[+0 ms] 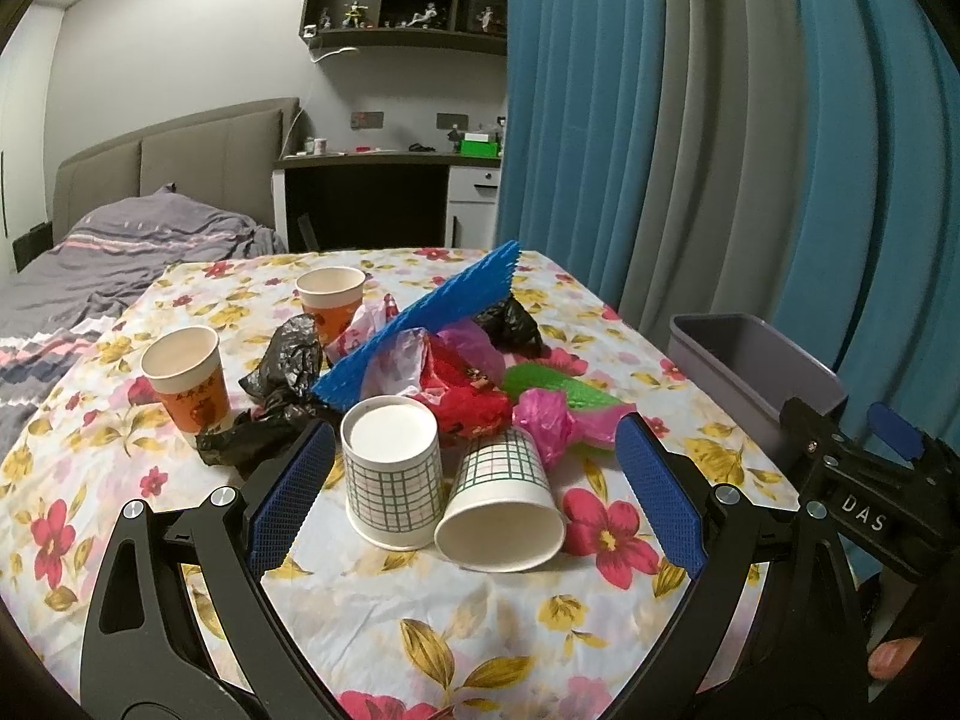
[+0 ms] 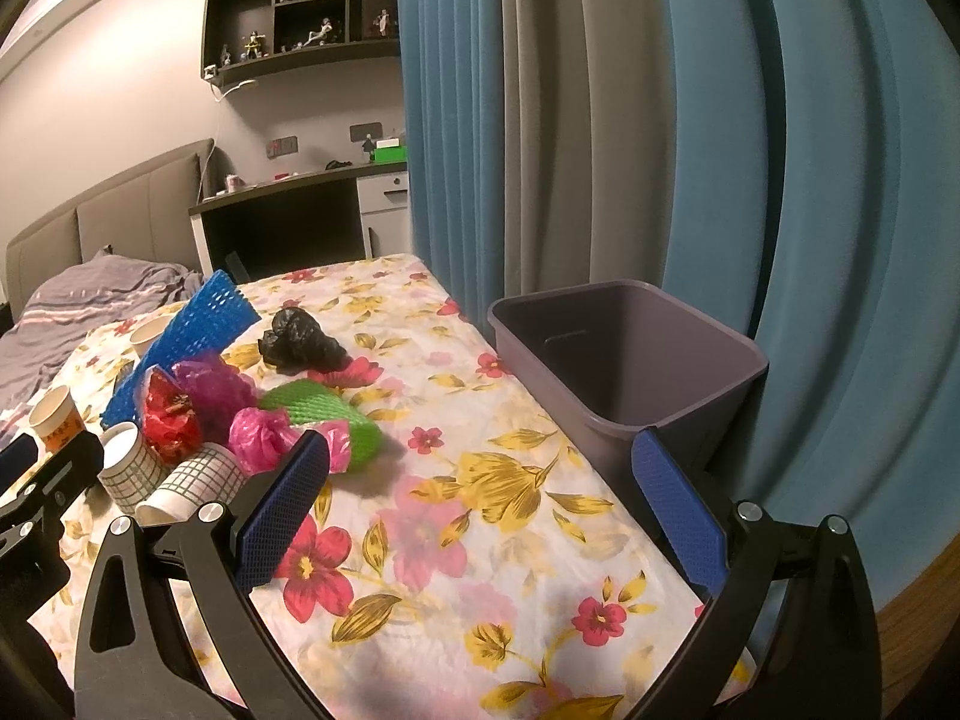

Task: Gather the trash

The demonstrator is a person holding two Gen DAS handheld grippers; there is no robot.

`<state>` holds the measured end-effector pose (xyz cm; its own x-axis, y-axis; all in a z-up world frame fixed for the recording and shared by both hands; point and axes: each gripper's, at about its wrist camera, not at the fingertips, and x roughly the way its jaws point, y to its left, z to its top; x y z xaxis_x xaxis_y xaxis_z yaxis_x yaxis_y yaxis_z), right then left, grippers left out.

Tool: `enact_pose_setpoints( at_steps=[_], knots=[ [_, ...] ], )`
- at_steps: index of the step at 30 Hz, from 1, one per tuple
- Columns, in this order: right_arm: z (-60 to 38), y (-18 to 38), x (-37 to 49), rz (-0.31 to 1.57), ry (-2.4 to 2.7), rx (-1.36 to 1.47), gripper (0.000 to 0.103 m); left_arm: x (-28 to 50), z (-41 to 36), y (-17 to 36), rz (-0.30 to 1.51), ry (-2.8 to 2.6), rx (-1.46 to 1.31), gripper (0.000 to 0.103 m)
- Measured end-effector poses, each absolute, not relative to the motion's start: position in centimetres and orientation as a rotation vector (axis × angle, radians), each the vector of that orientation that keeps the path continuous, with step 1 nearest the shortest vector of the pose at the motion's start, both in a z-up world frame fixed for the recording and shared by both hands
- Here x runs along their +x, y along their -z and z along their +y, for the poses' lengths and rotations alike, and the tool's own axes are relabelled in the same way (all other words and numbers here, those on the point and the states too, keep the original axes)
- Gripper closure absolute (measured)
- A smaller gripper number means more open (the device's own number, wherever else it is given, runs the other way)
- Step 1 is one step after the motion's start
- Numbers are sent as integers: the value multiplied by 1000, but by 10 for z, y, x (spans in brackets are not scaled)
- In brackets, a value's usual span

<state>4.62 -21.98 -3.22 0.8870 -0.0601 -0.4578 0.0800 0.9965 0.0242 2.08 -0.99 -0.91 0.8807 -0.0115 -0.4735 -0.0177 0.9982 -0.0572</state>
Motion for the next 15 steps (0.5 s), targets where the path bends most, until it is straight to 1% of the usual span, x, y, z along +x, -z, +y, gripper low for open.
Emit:
enact_pose_setpoints(
  at_steps=[7, 12, 15],
  knots=[
    [-218, 35, 52, 483, 63, 43, 5, 30, -11, 9, 479, -8, -29, 10],
    [-213, 40, 62, 495, 44, 42, 5, 35, 0, 5, 450, -15, -81, 10],
    [-210, 42, 68, 504, 28, 44, 5, 41, 10, 4, 448, -19, -88, 14]
  ],
)
